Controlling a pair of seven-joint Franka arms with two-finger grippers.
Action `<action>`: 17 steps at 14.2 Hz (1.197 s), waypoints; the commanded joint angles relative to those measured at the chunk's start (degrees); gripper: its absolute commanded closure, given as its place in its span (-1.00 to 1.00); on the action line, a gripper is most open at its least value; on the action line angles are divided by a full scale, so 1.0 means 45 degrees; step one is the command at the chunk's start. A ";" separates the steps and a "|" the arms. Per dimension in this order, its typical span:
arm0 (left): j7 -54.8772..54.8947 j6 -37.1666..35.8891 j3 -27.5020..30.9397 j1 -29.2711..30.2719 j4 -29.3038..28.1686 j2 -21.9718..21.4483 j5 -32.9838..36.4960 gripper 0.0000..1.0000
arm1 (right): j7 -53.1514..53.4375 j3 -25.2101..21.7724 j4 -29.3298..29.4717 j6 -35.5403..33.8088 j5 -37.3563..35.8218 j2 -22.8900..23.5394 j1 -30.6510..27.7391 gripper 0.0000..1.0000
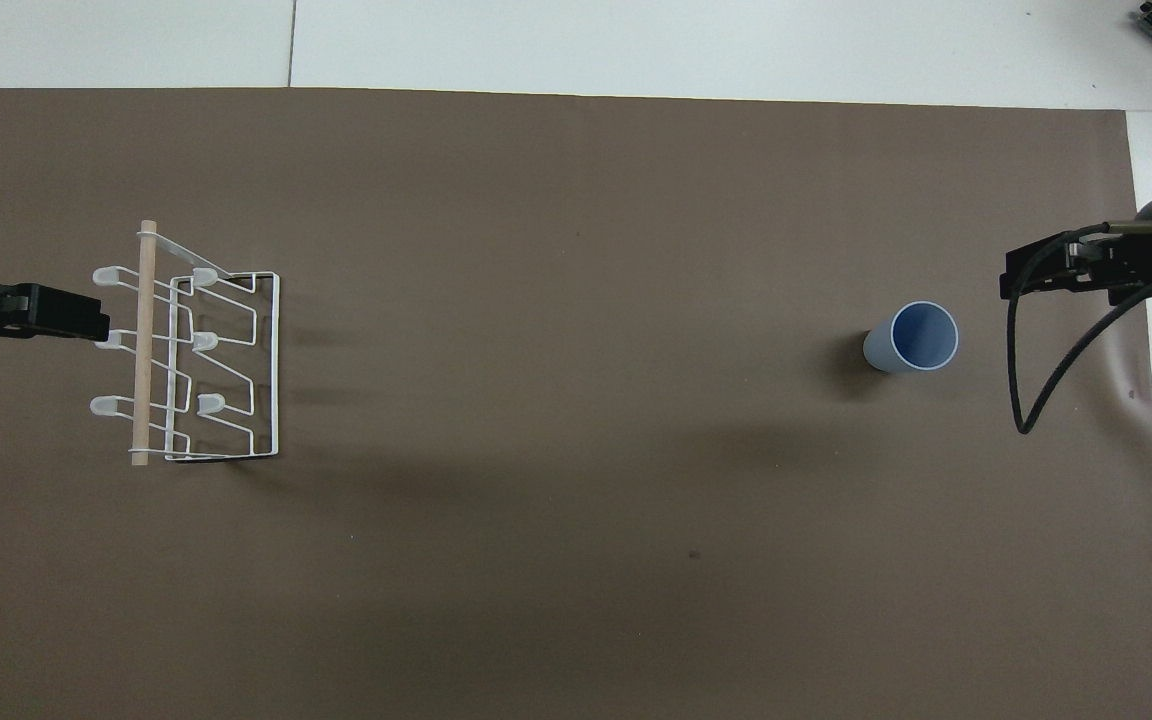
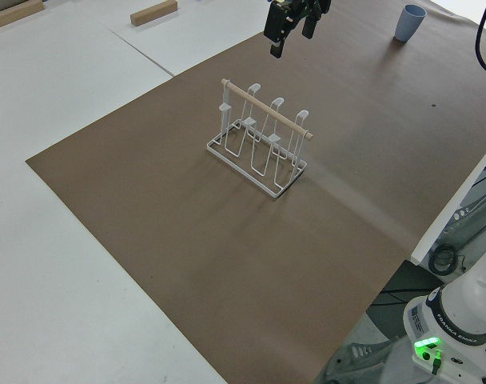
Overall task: Hang cup on cup holder
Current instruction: 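Move the right gripper down to the light blue cup rim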
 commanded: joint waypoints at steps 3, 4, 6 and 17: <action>0.0065 -0.0178 -0.0049 0.0143 -0.0003 -0.0044 -0.0181 -1.00 | 0.0083 0.0031 -0.0588 0.0164 0.0327 -0.0468 -0.0064 -1.00; 0.0065 -0.0178 -0.0049 0.0143 -0.0003 -0.0044 -0.0181 -1.00 | 0.0064 0.0050 -0.0588 0.0183 0.0327 -0.0468 -0.0044 -1.00; 0.0046 -0.0159 -0.0049 0.0143 -0.0003 -0.0044 -0.0181 -1.00 | 0.0083 0.0050 -0.0801 0.0397 0.0347 -0.0507 -0.0044 -1.00; 0.0046 -0.0159 -0.0049 0.0143 -0.0003 -0.0044 -0.0181 -1.00 | -0.0990 0.0070 -0.4863 0.6664 0.0308 0.0272 -0.0336 -1.00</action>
